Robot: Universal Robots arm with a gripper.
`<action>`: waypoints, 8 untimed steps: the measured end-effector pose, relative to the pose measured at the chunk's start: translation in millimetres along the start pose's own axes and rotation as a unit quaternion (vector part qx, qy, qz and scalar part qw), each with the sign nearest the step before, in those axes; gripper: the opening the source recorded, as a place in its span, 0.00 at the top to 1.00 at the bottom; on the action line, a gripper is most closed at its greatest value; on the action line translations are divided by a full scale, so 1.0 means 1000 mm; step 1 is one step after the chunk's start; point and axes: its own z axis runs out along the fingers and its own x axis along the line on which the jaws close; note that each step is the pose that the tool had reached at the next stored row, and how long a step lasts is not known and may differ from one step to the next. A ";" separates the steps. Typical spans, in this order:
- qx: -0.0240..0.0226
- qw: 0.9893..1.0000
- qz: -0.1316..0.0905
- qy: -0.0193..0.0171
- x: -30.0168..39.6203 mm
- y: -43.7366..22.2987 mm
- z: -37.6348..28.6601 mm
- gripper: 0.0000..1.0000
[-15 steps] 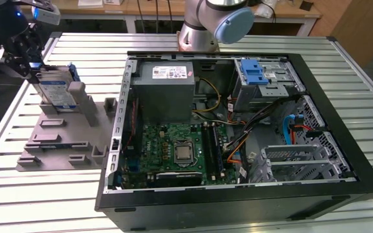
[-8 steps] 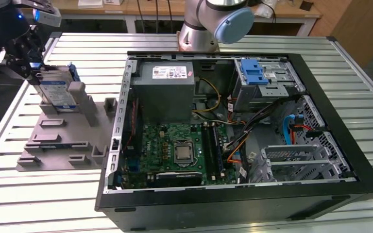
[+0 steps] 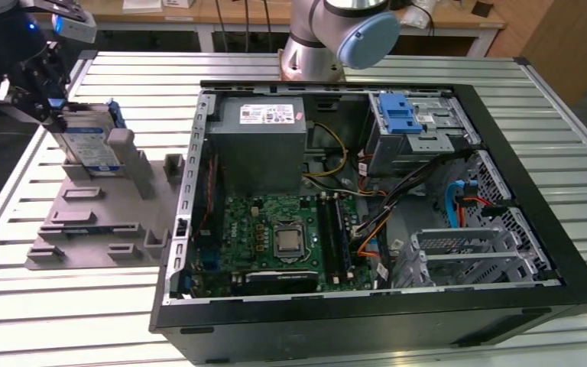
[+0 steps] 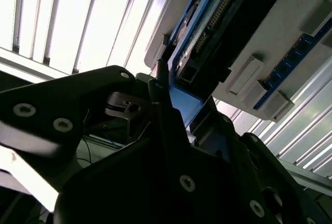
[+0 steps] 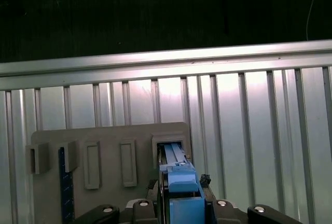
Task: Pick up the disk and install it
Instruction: 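Pick up the disk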
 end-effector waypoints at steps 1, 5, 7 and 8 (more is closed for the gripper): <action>0.000 1.000 0.000 0.000 0.0000 0.0000 0.0000 0.59; 0.000 1.000 0.000 0.000 0.0000 0.0000 0.0001 0.63; 0.000 1.000 0.000 0.000 0.0000 0.0000 0.0001 0.63; 0.000 1.000 0.000 0.000 0.0000 0.0000 0.0002 0.63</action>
